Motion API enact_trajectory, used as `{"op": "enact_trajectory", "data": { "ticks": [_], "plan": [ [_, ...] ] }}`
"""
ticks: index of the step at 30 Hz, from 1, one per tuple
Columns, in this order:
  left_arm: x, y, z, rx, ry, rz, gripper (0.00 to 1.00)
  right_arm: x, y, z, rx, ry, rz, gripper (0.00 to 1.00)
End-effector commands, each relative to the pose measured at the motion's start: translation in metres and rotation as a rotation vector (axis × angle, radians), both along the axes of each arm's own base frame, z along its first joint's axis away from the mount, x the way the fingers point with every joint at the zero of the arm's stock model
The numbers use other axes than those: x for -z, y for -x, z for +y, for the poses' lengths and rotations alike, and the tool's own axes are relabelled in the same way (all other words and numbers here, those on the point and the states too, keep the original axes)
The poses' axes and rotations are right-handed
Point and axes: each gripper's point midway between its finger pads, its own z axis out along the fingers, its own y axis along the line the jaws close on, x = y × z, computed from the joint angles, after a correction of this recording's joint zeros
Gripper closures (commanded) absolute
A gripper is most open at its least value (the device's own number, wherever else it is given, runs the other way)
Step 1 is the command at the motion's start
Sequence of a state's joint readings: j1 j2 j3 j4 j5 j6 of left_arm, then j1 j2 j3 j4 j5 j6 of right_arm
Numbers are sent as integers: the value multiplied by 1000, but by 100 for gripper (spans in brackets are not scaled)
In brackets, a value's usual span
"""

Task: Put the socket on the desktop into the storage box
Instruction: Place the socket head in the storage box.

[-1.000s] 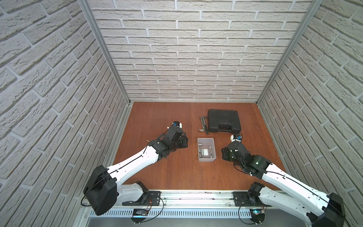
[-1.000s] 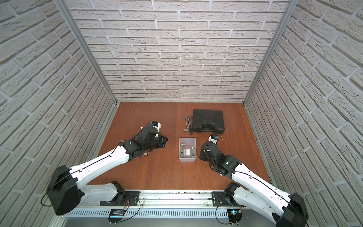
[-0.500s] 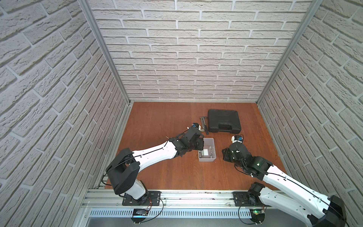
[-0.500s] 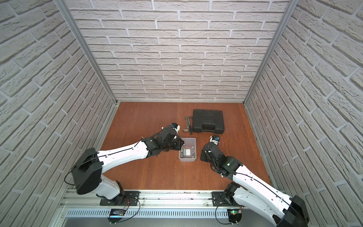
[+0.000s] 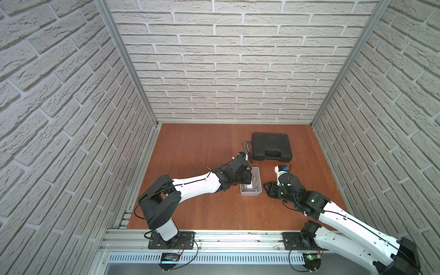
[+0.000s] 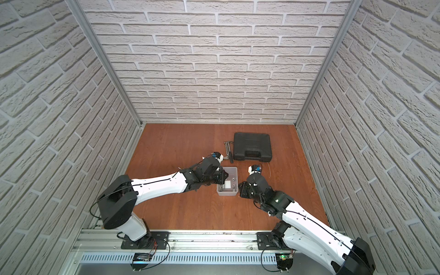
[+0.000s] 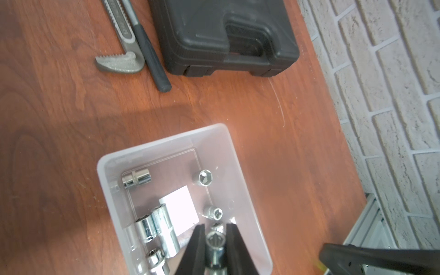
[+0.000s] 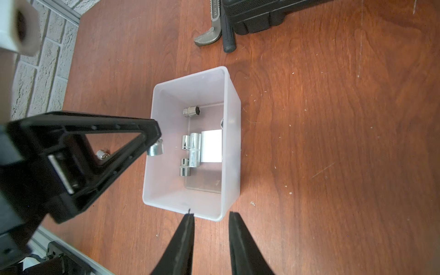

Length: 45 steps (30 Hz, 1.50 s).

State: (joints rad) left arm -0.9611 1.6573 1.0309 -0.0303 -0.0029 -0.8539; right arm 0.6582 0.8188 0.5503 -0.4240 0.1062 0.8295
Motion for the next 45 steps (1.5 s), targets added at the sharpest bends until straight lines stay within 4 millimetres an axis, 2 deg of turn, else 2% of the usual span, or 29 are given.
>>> {"op": "enact_trajectory", "data": {
  "ticks": [1,7,13,20,25,33,35,40,45],
  "plan": [
    [1,-5,-7,-16,-2,1,100,-6,-2,0,-9,-13,-34,69],
    [15,-5,-6,-21,-41,25,100,-7,-4,-1,0,-6,-44,69],
    [25,-3,-3,-22,-59,39,100,0,-8,3,-1,1,-26,69],
    [26,-4,-5,-18,-66,36,100,-6,-17,8,-11,31,-20,69],
    [32,-5,-9,-13,-70,46,100,0,-17,6,-5,47,-6,69],
    [38,-2,-12,-6,-77,68,100,-6,-17,6,-3,35,-20,69],
    [38,-2,-13,-3,-86,64,92,-8,-16,6,-7,37,-23,69],
    [35,-3,-15,-7,-87,53,85,-13,-14,5,-14,37,-33,69],
    [27,-5,-16,-11,-83,31,63,-14,-12,4,-22,42,-36,69]
  ]
}}
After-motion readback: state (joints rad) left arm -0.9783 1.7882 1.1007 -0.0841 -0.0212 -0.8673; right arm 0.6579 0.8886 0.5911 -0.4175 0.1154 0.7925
